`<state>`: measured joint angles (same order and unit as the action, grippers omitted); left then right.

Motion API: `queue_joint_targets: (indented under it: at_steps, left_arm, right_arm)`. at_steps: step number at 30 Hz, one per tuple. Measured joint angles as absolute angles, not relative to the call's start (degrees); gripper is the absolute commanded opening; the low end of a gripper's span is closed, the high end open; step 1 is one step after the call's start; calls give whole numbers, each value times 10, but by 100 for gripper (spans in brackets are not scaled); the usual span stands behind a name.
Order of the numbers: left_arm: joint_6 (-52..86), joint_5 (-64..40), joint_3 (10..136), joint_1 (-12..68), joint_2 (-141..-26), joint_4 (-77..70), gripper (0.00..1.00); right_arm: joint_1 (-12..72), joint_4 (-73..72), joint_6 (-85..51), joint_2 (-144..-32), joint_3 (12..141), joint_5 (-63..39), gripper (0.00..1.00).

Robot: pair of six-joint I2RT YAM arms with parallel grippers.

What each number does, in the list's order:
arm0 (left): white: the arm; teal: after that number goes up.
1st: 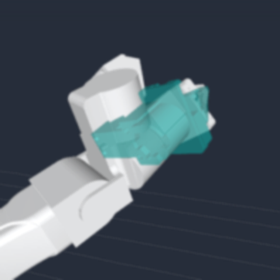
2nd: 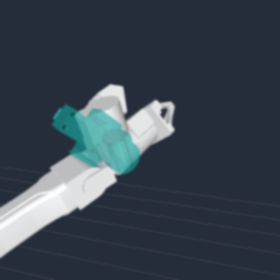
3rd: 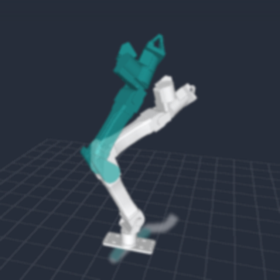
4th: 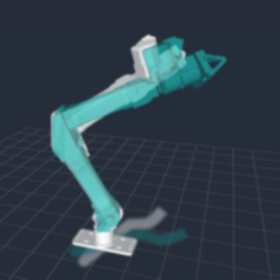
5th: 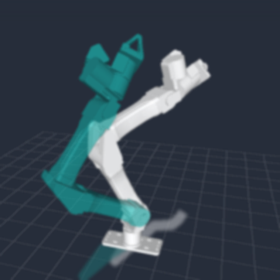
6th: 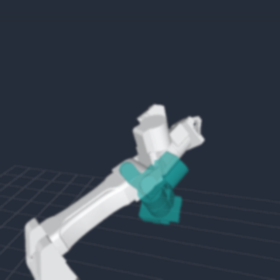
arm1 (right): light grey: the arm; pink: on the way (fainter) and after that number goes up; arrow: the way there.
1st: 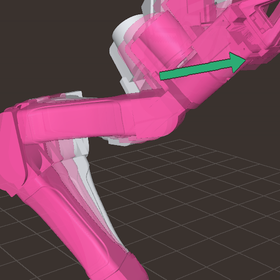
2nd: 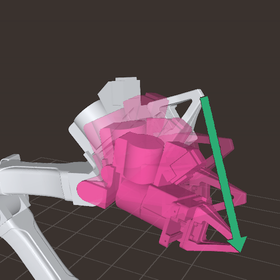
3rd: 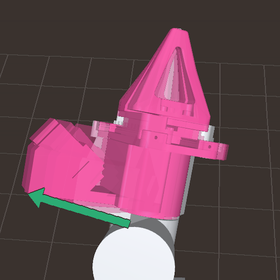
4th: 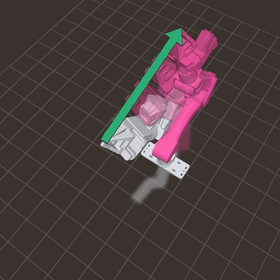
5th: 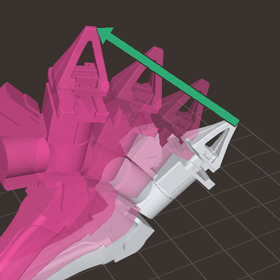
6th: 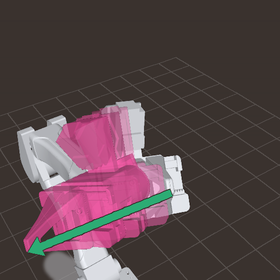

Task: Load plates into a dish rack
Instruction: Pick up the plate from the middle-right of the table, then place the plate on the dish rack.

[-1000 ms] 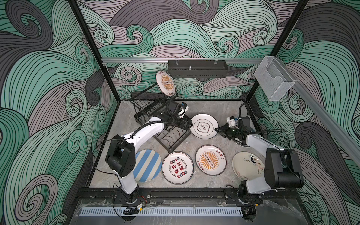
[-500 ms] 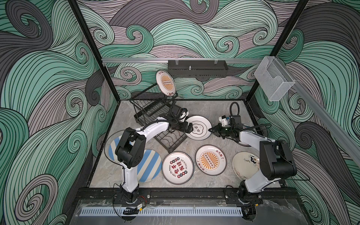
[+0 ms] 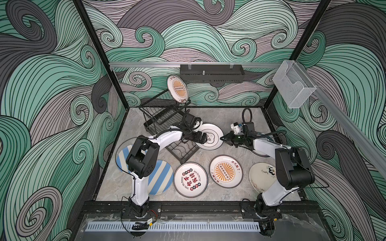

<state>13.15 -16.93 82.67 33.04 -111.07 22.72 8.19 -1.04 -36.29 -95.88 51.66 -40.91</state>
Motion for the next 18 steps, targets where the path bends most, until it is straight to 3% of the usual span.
queue_joint_targets:
  at_steps: [3,7,18]
  left_arm:
    - [131,-170,827,332,-1114,227,99]
    - [131,-170,827,334,-1114,227,99]
    - [125,-158,827,335,-1114,231,99]
  right_arm:
    - [84,-8,-361,-959,517,-407,25]
    - [85,-8,-360,-959,517,-406,25]
    - [85,-10,-371,-947,516,-403,0]
